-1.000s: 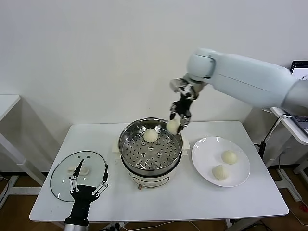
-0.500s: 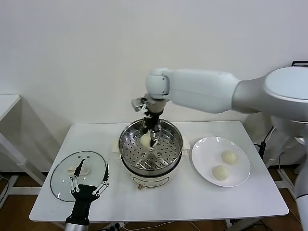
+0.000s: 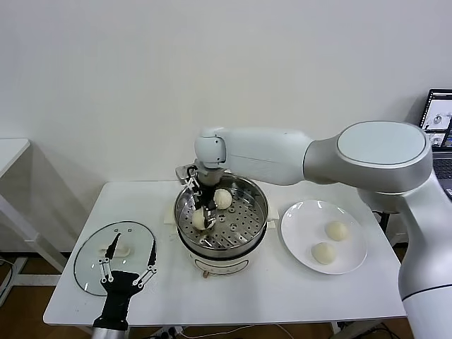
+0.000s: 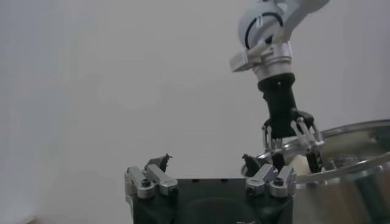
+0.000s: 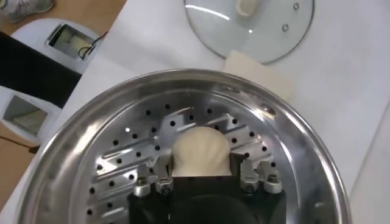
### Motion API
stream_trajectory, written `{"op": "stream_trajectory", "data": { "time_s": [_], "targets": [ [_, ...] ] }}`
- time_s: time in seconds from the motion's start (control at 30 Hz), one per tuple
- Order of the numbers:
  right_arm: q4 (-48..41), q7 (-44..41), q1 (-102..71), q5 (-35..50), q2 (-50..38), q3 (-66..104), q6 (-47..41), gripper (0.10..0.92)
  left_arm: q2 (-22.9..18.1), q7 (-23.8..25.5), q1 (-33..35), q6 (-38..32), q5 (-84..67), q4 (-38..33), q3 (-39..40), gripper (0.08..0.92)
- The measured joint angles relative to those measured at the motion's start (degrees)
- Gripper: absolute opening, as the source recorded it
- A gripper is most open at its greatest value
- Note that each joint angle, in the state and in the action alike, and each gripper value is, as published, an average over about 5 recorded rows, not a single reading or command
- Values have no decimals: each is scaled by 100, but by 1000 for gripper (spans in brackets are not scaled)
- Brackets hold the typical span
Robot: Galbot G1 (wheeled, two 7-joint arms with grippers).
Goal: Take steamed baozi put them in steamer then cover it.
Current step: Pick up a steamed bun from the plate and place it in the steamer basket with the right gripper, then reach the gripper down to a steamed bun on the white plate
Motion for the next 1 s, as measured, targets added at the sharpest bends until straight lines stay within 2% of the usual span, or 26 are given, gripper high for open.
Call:
{"op": "stream_trajectory", "data": {
  "time_s": [0.27, 0.53, 1.0],
  "targets": [
    [84, 244, -15, 58, -84, 50, -28, 812, -4, -1, -18, 10, -28, -27, -1, 823],
    [691, 292, 252, -20, -746, 321, -15, 823, -2, 1, -23, 27, -27, -42, 12, 823],
    [1639, -449, 792, -332, -3264, 745, 480, 823, 44, 7, -9, 80, 14, -59, 51, 823]
  ]
}}
